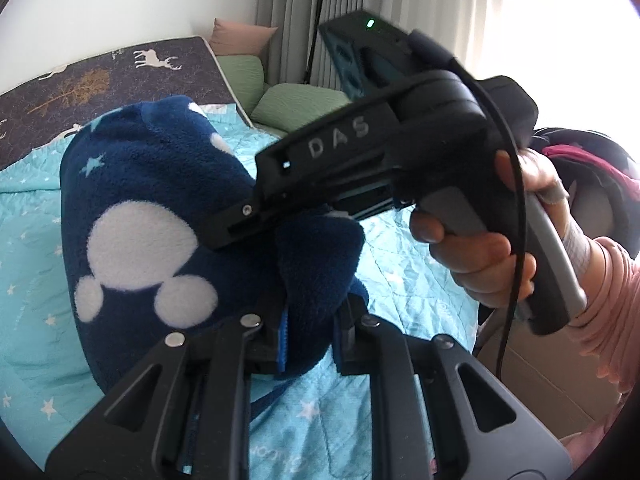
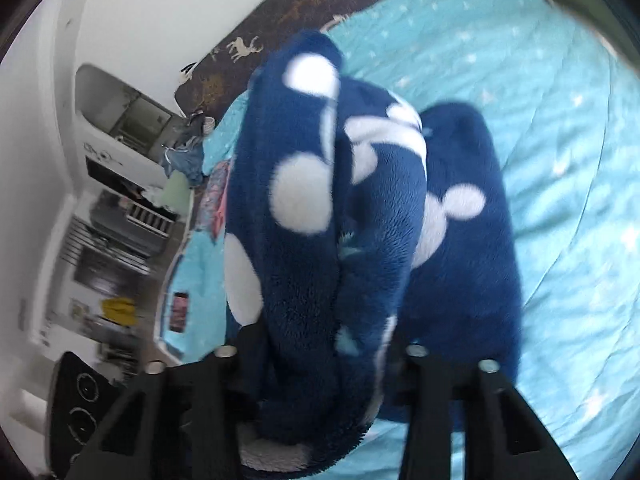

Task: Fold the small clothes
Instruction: 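Fold the bundle over itself with the right gripper toward the left gripper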

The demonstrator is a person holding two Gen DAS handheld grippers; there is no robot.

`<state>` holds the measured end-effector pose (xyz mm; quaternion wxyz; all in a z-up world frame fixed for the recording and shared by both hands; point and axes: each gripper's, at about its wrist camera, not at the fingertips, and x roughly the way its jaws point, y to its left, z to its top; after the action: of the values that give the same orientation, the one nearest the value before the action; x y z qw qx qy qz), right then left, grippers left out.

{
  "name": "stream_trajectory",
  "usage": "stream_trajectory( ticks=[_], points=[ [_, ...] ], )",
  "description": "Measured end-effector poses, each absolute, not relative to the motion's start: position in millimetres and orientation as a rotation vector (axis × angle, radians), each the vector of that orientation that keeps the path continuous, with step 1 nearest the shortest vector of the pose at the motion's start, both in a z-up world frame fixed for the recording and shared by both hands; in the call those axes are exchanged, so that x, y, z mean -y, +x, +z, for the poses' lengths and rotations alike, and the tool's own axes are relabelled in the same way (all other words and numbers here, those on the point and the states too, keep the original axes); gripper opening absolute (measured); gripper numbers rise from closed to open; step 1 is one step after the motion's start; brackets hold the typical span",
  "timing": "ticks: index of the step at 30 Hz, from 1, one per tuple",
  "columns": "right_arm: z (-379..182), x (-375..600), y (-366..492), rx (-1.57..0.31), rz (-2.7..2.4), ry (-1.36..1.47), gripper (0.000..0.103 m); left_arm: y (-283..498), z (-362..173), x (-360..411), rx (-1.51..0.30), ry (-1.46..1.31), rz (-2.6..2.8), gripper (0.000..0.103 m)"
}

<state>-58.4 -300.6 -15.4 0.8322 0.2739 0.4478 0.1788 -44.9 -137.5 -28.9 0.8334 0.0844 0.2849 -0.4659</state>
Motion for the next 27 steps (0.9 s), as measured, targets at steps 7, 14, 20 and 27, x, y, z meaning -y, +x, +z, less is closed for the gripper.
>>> stream_trajectory(
  ticks=[7,14,20,27],
  points=[
    [22,264,-90,-0.765,0.181,0.214,0.032,-32,-19,124,-0.686,0.085,-1.124,0.031],
    [5,274,-100,-0.744,0.145,0.245,0.033,2,7,75,-0.732,-0.071,-1.151,0.032],
    [-41,290,-88,-0.814,0.210,0.461,0.034,50,34,81,-0.652,0.013,-0.970,0.037],
    [-24,290,-90,-0.726,0.176,0.376,0.034,80,-18,133,-0.722,0.153,-0.835,0.040]
  ],
)
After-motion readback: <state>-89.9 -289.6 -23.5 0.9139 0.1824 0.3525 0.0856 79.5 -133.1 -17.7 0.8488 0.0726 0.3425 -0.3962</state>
